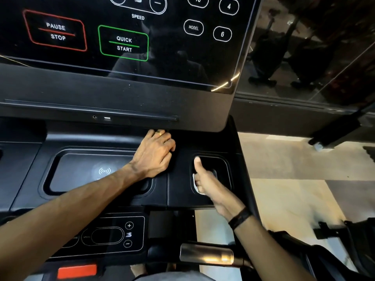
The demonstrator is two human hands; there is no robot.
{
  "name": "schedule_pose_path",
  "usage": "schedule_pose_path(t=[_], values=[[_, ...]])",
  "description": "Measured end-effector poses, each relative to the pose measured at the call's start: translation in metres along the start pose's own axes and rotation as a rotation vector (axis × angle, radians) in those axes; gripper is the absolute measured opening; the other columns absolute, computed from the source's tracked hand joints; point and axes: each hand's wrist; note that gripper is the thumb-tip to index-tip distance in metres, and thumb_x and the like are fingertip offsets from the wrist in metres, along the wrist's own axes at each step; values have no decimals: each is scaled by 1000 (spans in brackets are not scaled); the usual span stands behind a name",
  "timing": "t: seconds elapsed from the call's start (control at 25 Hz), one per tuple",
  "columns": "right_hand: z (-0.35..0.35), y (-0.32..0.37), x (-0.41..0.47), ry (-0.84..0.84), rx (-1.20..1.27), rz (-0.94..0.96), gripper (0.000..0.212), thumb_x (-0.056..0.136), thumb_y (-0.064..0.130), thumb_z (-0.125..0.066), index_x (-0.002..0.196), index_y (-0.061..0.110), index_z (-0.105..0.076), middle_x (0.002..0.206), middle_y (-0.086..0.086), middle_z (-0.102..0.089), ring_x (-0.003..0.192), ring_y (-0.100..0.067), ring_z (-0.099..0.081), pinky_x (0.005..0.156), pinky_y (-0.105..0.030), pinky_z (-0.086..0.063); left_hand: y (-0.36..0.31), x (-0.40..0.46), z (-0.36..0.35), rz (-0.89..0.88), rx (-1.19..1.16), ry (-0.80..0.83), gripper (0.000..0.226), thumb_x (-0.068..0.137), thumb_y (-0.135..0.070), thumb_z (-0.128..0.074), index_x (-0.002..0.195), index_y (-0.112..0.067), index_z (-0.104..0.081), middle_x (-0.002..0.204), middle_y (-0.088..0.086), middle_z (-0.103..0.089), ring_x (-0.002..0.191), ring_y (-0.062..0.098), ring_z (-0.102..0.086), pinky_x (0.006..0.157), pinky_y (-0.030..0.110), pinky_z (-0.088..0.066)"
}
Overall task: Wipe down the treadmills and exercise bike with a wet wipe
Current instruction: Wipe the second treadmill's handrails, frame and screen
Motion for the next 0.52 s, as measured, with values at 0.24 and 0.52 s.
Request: schedule_pose_path(t=[0.24,0.52], values=[[-21,8,-4,-189,-286,111,79,99,70,-17,126,11,-62,130,-15,-61,125,-35,-53,105,-39,-39,0,1,-2,-7,10,-6,22,76,-28,-41,77,-16,-59,81,4,-57,82,29,-54,74,40,-30],[38,-42,-35,-181,-871,402,73,91,76,-5,74,24,-53,74,2,-60,87,-24,-60,84,-38,-45,2,0,-3,7,-2,-14,22,76,-27,-42,77,-15,-61,81,3,-58,85,30,-55,76,40,-32]])
Point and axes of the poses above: each hand's wrist, its own x-axis towards the middle knuckle, its own z-axis out of the back of the hand, y = z × x
